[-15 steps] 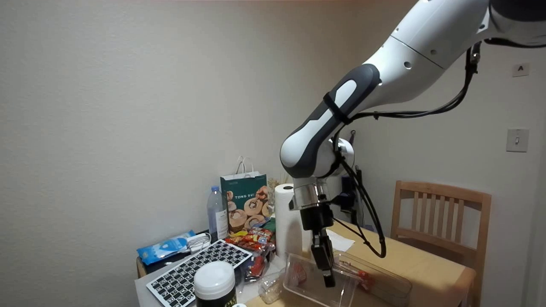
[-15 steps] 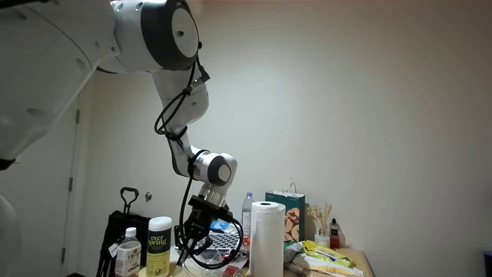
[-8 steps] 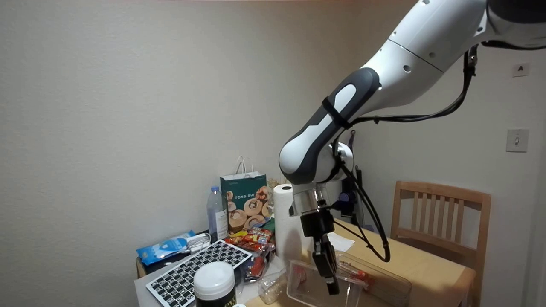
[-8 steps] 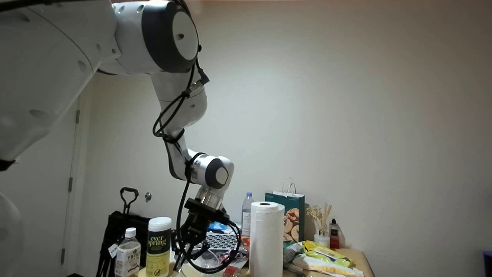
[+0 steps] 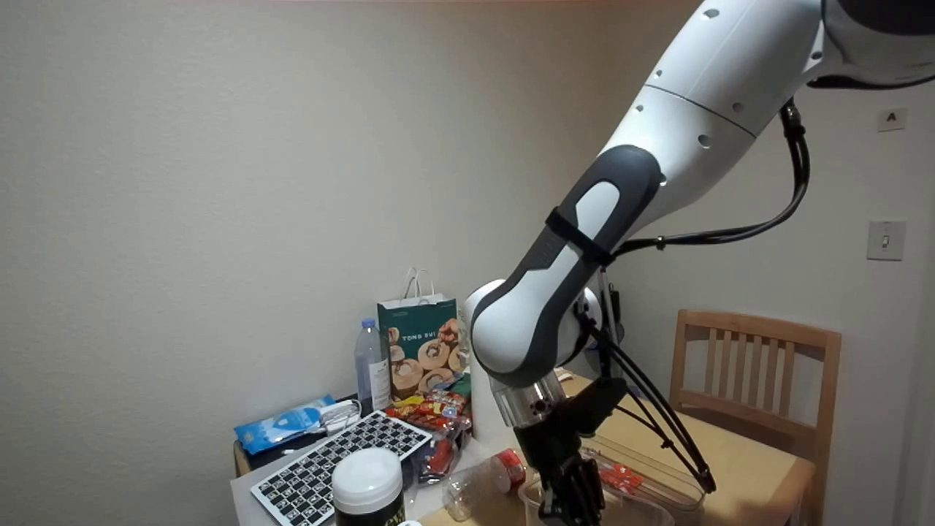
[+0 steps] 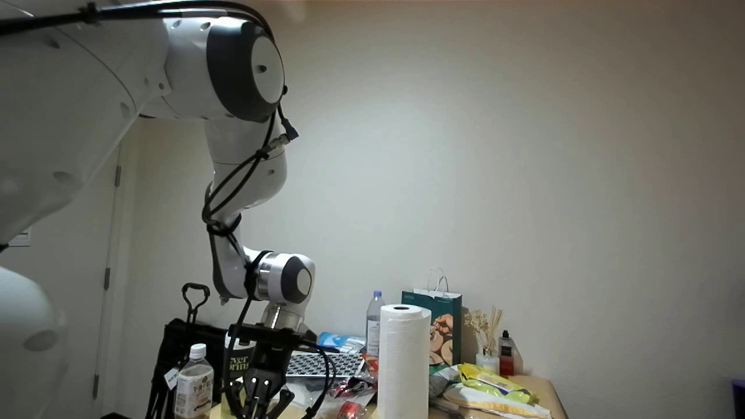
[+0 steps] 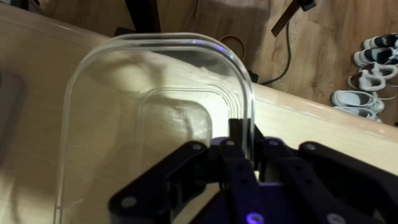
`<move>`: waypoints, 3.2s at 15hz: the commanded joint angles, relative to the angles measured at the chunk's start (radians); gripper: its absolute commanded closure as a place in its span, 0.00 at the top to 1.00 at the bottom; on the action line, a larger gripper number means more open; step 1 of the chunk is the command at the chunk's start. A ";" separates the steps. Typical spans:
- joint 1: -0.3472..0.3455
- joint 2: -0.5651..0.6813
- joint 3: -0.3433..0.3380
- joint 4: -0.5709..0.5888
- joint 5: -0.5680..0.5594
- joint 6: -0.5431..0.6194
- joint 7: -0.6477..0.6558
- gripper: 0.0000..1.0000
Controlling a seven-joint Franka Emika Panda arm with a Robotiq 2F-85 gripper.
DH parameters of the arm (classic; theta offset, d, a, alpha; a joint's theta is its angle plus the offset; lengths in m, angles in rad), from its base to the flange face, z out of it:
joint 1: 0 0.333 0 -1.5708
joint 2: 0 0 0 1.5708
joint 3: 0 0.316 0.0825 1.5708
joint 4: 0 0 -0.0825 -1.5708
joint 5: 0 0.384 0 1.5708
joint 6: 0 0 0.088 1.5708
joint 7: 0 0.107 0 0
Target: Pour the contents from the container on the left to the container on the right
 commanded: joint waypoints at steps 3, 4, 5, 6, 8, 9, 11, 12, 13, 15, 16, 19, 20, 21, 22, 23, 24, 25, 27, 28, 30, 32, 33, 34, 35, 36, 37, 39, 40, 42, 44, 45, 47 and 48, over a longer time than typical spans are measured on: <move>0.080 0.089 -0.085 -0.008 -0.200 0.180 0.302 0.04; 0.096 0.110 -0.106 -0.003 -0.235 0.217 0.356 0.04; 0.106 0.130 -0.126 0.000 -0.255 0.261 0.410 0.04; 0.118 0.148 -0.145 0.007 -0.271 0.294 0.463 0.04; 0.140 0.156 -0.173 0.021 -0.292 0.317 0.565 0.04; 0.154 0.162 -0.191 0.028 -0.309 0.330 0.618 0.04; 0.173 0.173 -0.216 0.045 -0.324 0.342 0.703 0.04; 0.178 0.176 -0.222 0.053 -0.330 0.341 0.732 0.04; 0.168 0.175 -0.212 0.060 -0.311 0.335 0.738 0.04; 0.135 0.163 -0.177 0.065 -0.258 0.316 0.697 0.04; 0.107 0.147 -0.145 0.061 -0.212 0.306 0.637 0.04; 0.049 0.097 -0.075 0.040 -0.107 0.304 0.462 0.04; 0.031 0.090 -0.053 0.038 -0.071 0.301 0.405 0.04; 0.011 0.084 -0.031 0.035 -0.037 0.298 0.346 0.04; -0.011 0.084 -0.010 0.036 -0.001 0.294 0.287 0.04; -0.028 0.083 0.005 0.038 0.030 0.285 0.236 0.04; -0.045 0.084 0.018 0.040 0.057 0.271 0.187 0.04; -0.066 0.083 0.033 0.040 0.087 0.255 0.130 0.04; -0.092 0.077 0.040 0.036 0.115 0.202 0.051 0.04; -0.101 0.074 0.042 0.035 0.121 0.172 0.015 0.20; -0.113 0.075 0.040 0.035 0.128 0.123 -0.033 0.39; -0.120 0.083 0.037 0.040 0.132 0.080 -0.064 0.52; -0.121 0.085 0.035 0.042 0.134 0.062 -0.073 0.59; -0.120 0.085 0.033 0.046 0.130 0.047 -0.079 0.65; -0.117 0.084 0.030 0.050 0.123 0.036 -0.081 0.70; -0.112 0.075 0.029 0.054 0.114 0.028 -0.084 0.78; -0.110 0.064 0.029 0.053 0.110 0.031 -0.087 0.84; -0.107 0.020 0.030 0.049 0.102 0.049 -0.103 0.97; -0.108 0.000 0.033 0.047 0.107 0.061 -0.112 0.99; -0.112 -0.057 0.036 0.042 0.121 0.073 -0.122 1.00; -0.100 -0.125 0.024 0.025 0.099 0.109 -0.099 1.00; -0.091 -0.161 0.018 0.013 0.080 0.131 -0.085 1.00; -0.080 -0.221 0.008 -0.008 0.043 0.178 -0.065 1.00; -0.089 -0.134 0.016 0.071 0.077 0.117 -0.083 1.00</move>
